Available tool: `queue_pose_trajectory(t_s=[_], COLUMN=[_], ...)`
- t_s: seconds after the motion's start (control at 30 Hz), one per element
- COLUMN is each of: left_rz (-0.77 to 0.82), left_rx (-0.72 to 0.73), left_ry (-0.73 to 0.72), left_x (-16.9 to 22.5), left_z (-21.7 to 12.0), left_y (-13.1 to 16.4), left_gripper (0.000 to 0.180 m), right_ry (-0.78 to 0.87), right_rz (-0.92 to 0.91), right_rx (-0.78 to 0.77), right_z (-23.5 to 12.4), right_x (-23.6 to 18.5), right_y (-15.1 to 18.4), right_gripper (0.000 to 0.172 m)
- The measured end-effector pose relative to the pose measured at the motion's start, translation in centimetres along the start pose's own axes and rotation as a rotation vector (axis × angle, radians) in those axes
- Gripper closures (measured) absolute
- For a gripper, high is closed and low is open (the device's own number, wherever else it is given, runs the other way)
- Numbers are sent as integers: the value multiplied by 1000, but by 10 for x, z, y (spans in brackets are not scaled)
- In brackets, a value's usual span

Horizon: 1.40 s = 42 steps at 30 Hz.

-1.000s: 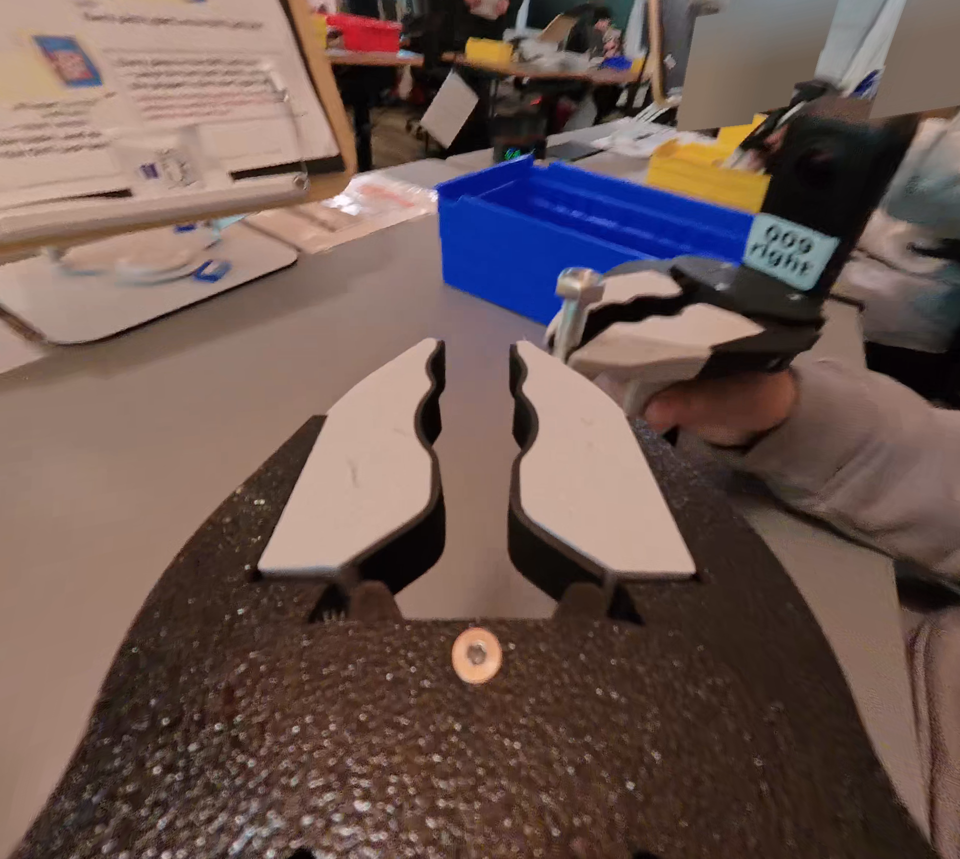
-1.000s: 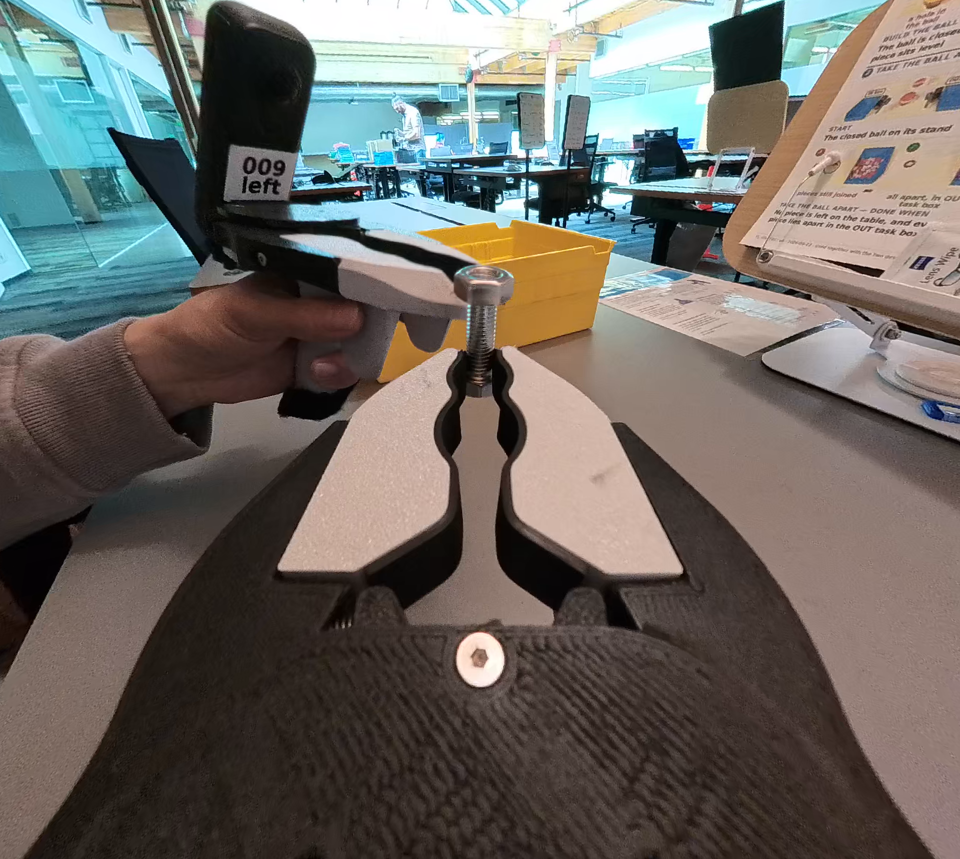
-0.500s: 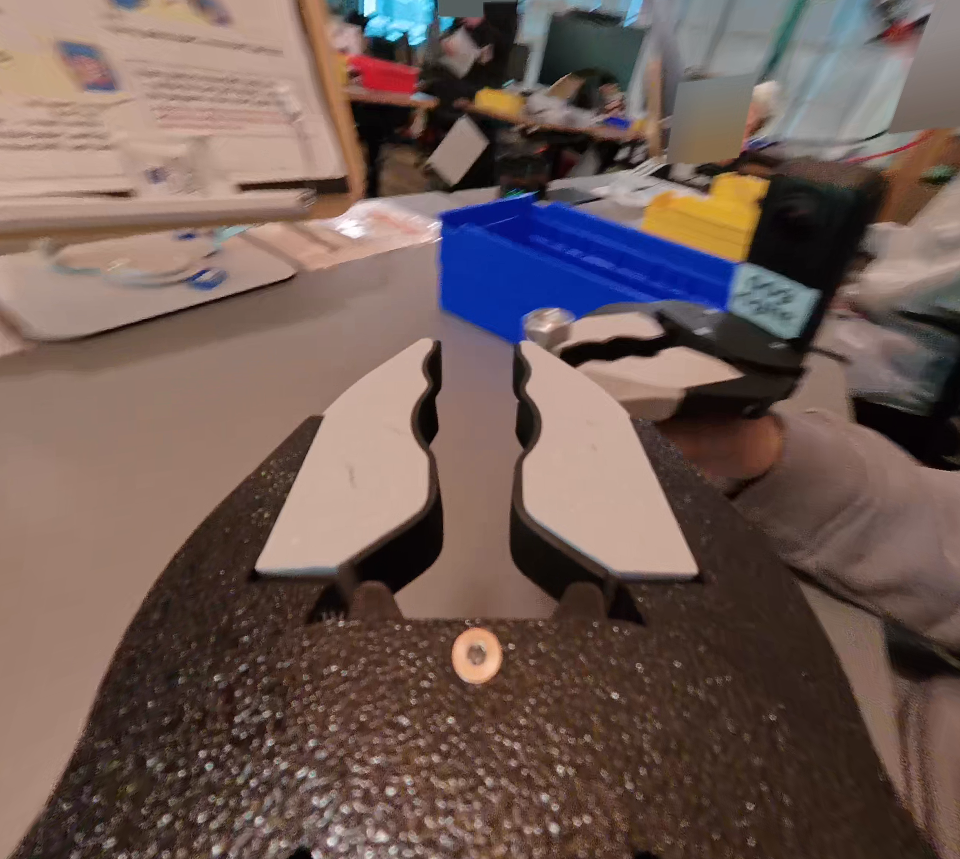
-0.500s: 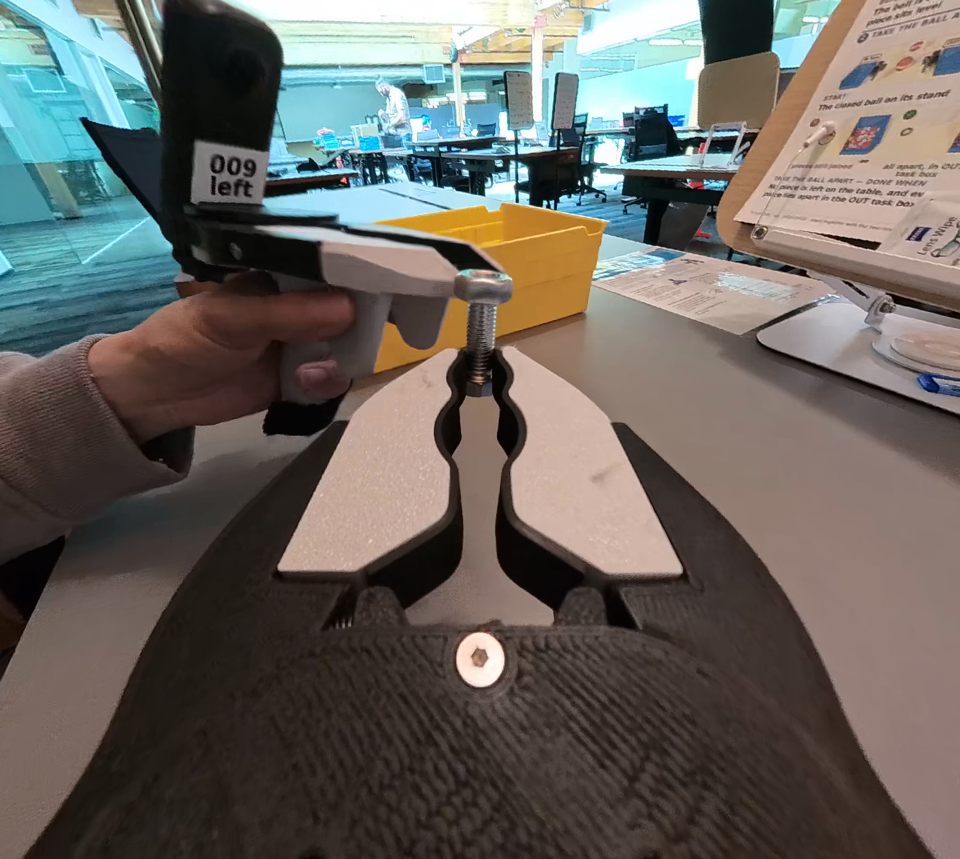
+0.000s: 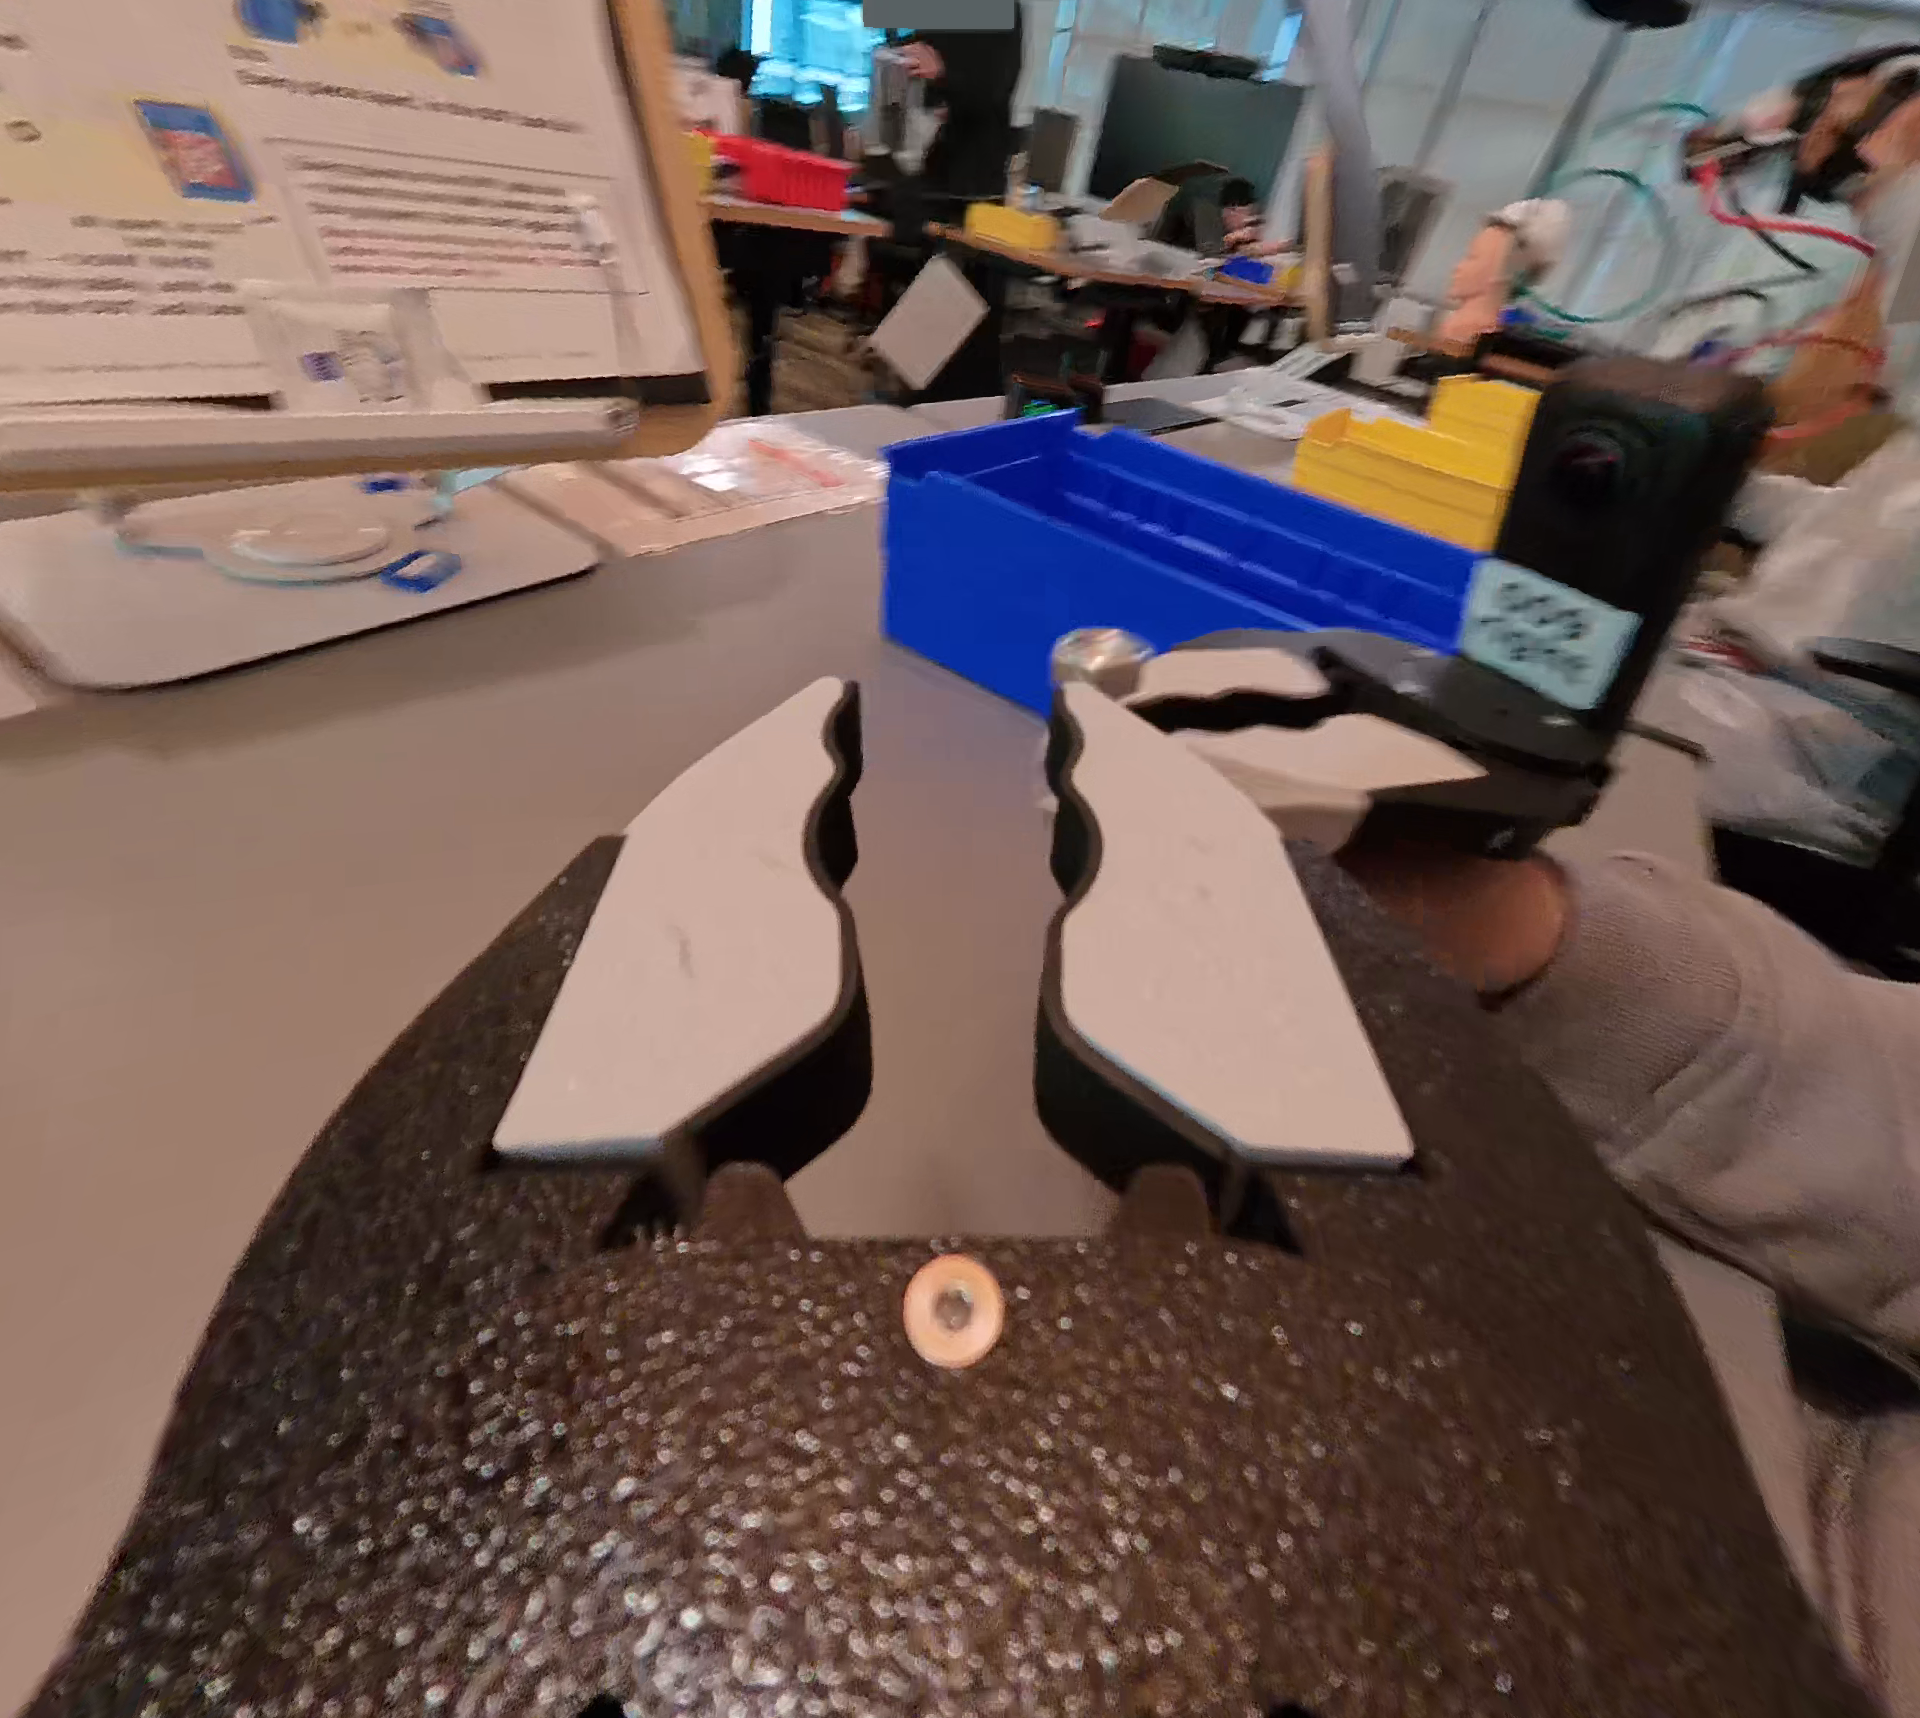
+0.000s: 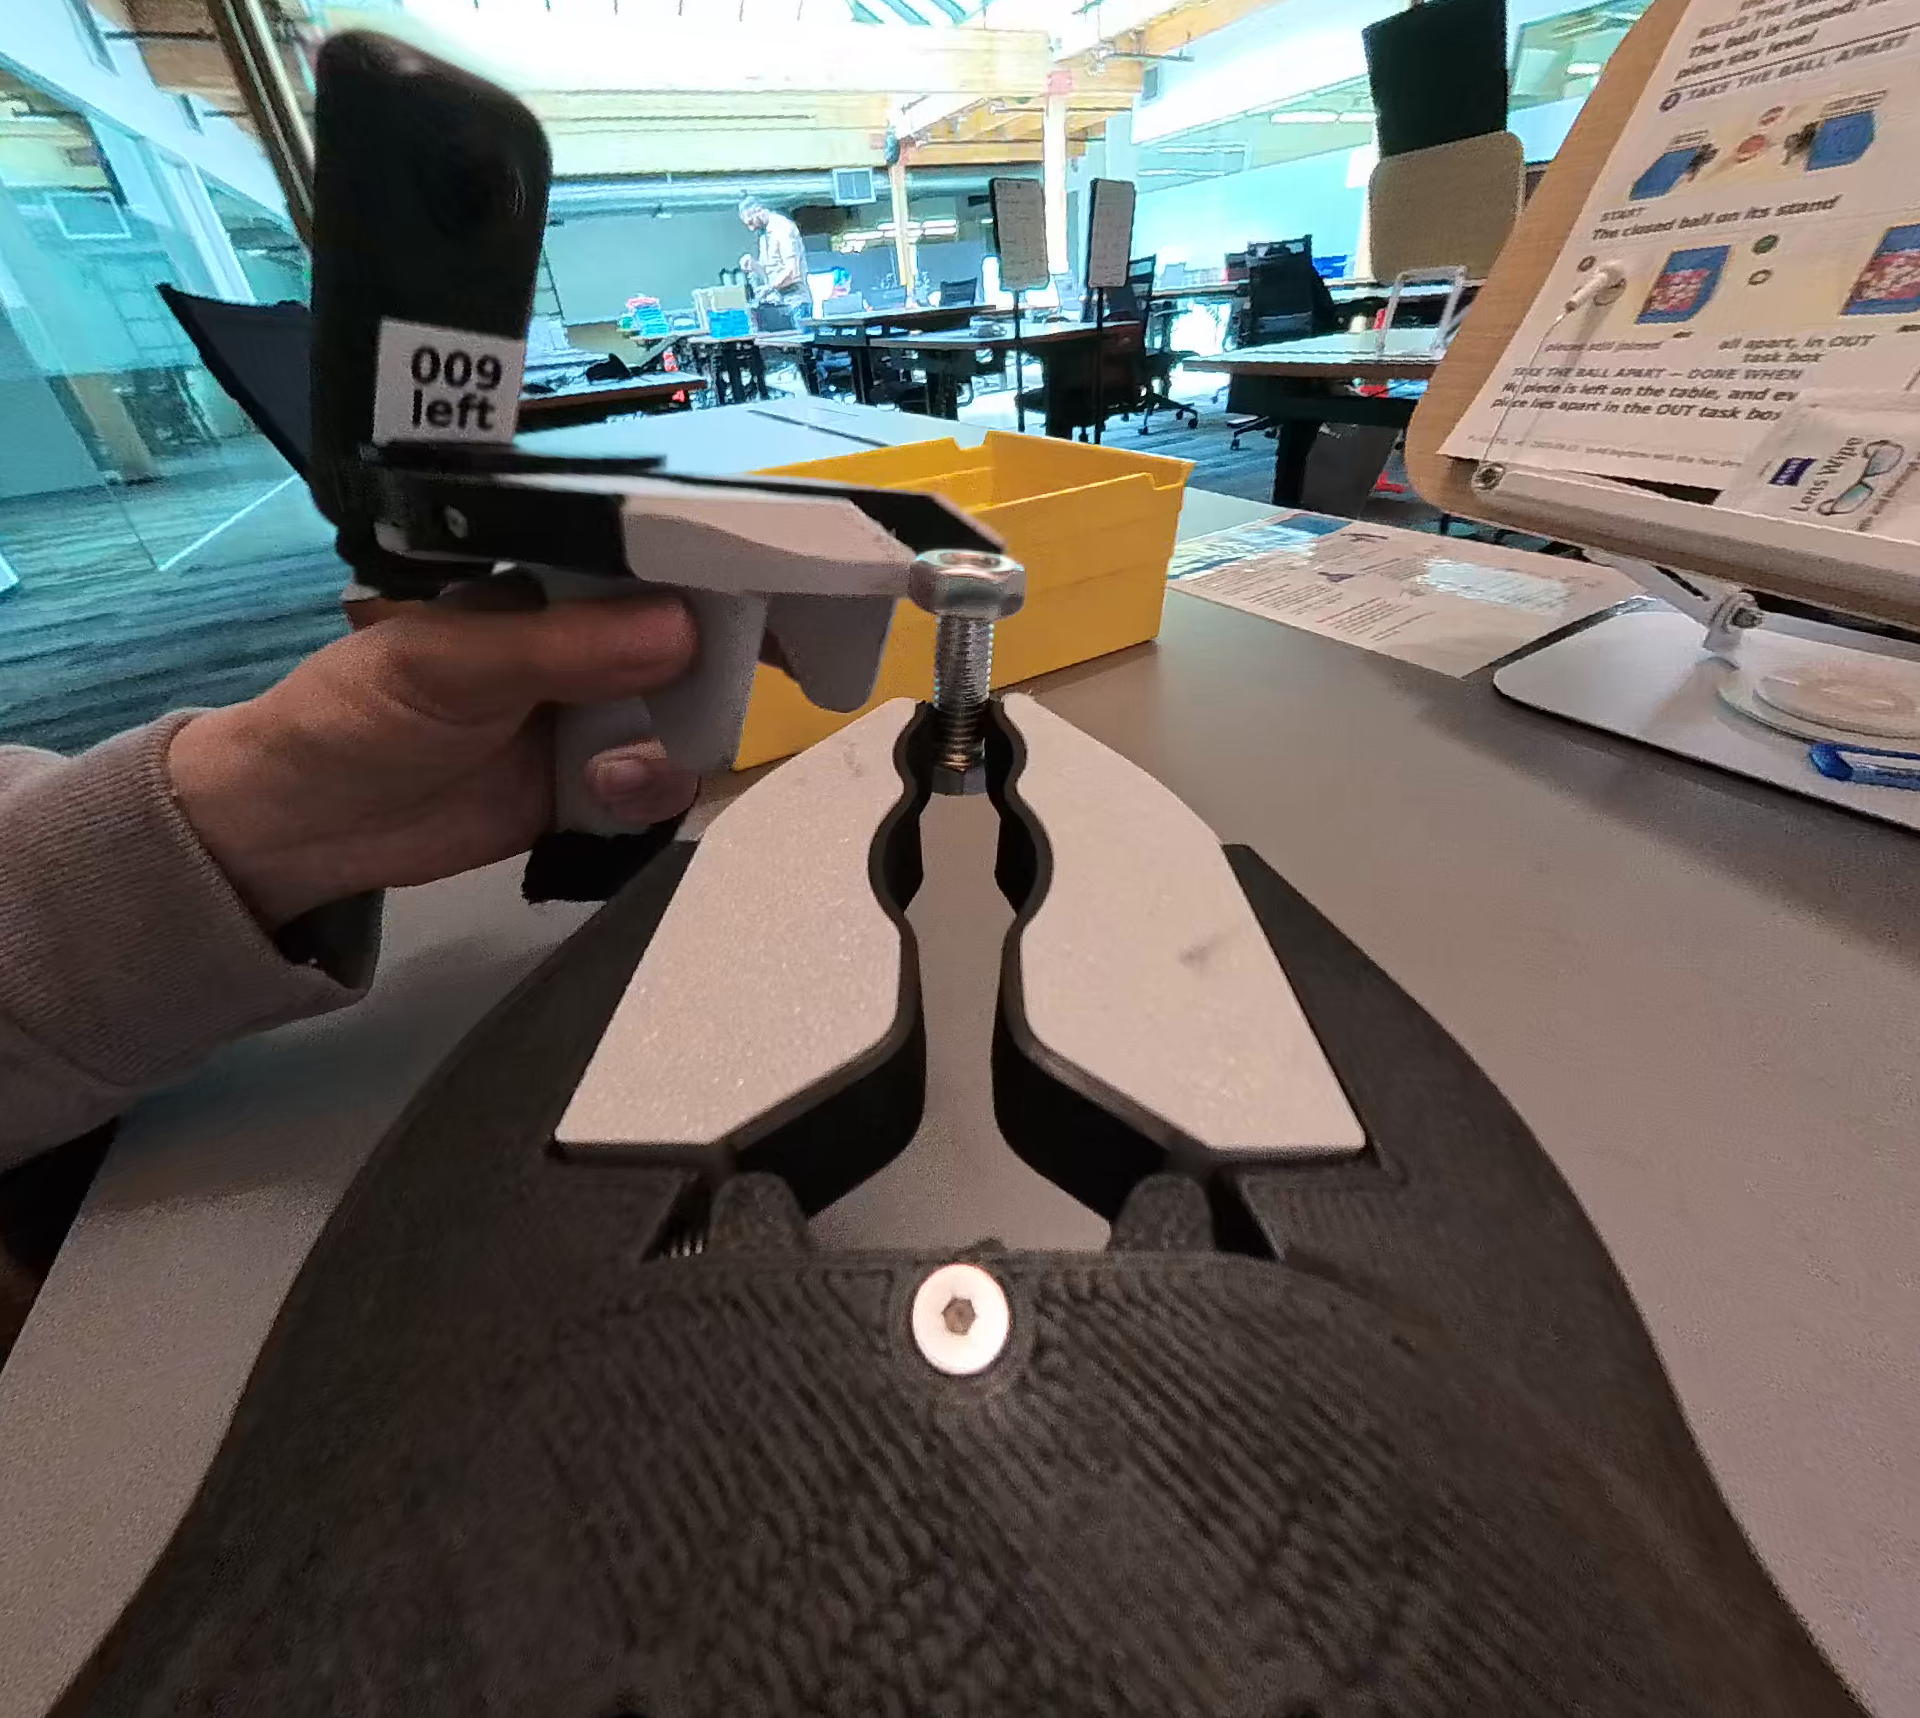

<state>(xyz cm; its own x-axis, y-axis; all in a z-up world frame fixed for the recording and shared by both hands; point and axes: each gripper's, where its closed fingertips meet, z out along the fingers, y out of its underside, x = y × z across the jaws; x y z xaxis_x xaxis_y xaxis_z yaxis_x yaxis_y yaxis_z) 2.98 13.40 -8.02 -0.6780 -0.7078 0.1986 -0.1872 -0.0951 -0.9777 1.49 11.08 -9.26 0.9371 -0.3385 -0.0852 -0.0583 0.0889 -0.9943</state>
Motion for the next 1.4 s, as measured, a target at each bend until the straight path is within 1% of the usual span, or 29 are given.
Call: queue_pose_trajectory(t_s=[0.03,0.07,0.1,0.2,0.3,0.37,0.43,0.53,0.57,0.6,0.67,0.73,0.83,0.93,1.0,1.07,1.1,1.13,1.17,1.2,1.27,1.4], left_rz=[-2,-8,-20,-32,-1,3,-4,-27,-32,-30,-35,-34,-5,12,13,1,-1,-4,-14,-32,-44,-11], left_rx=[-15,-21,-9,51,30,11,-8,-17,-18,-12,6,14,16,-22,-43,-38,-36,-32,-22,-11,-1,-30], left_ry=[-52,-72,-57,37,81,91,56,23,-14,-59,-87,-50,24,53,41,12,-36,-98,-137,-132,-73,34], left_x=[-11,-17,-16,4,20,25,19,8,0,-9,-17,-11,9,19,16,10,1,-11,-20,-22,-13,15], left_z=[-5,-8,-10,-7,7,14,17,11,6,1,-7,-7,3,16,19,15,11,5,-1,-5,-6,7], left_y=[3,4,2,-11,-11,-7,-3,1,2,2,-2,-6,-12,-7,-2,-1,-1,-1,-2,-4,-9,-6], left_gripper=[149,147,146,141,135,133,135,131,135,143,143,141,134,131,130,130,134,144,144,144,143,130], right_ry=[15,26,25,25,14,8,2,20,26,15,18,22,17,5,6,21,25,13,10,19,18,8], right_rz=[5,8,11,9,8,8,8,10,13,18,25,28,29,32,35,46,53,61,68,69,69,67], right_rx=[11,13,5,-5,-11,-13,-5,-26,-26,-8,8,-11,-2,-3,13,6,6,19,30,30,10,8], right_z=[-1,-1,-1,1,3,3,2,2,2,1,0,2,2,3,2,0,0,-1,-1,-1,0,3], right_x=[3,5,5,4,1,-1,-1,3,4,3,4,5,2,0,1,5,7,6,6,7,7,3], right_y=[-2,-2,-1,2,3,4,2,5,5,2,-1,3,2,3,0,1,1,-1,-3,-3,0,2], right_gripper=[163,163,163,163,163,163,163,163,163,163,163,163,163,163,163,163,163,163,163,163,163,163])
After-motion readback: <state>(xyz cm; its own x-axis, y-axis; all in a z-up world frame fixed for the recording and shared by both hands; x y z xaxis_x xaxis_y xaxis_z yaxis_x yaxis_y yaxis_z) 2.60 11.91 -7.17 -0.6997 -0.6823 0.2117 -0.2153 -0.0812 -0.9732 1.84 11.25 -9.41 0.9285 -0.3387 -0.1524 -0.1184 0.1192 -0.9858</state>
